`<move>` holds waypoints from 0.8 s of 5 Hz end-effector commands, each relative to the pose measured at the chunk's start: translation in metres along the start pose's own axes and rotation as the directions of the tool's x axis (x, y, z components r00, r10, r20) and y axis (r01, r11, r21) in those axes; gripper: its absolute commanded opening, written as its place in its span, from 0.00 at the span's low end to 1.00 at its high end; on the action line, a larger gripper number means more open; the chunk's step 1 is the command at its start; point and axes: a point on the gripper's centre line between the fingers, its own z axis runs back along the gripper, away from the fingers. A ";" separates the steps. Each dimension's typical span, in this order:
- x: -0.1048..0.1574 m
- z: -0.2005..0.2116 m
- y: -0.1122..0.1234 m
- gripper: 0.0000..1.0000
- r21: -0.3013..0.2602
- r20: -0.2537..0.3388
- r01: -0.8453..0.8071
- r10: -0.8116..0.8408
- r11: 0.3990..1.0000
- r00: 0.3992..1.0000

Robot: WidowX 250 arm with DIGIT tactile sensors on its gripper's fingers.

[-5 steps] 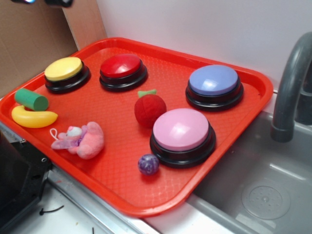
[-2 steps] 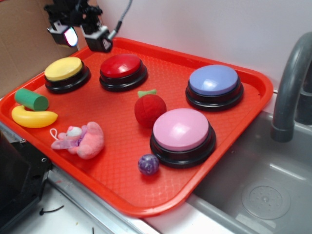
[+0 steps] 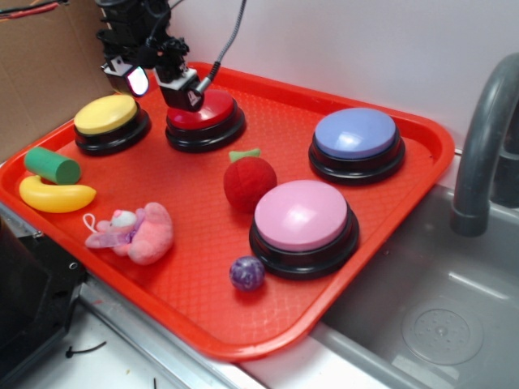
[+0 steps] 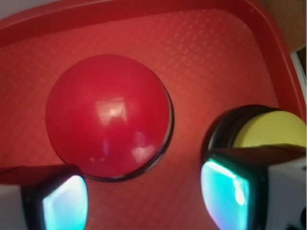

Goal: Push the red button.

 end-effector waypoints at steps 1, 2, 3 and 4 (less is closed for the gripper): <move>0.027 -0.011 -0.009 1.00 0.001 0.064 0.040 -0.040 0.999 0.997; 0.029 -0.020 -0.013 1.00 0.046 0.016 0.082 -0.083 0.996 0.996; 0.026 -0.019 -0.015 1.00 0.044 0.009 0.093 -0.093 0.995 0.996; 0.026 -0.003 -0.012 1.00 0.020 0.031 0.089 -0.090 0.996 0.995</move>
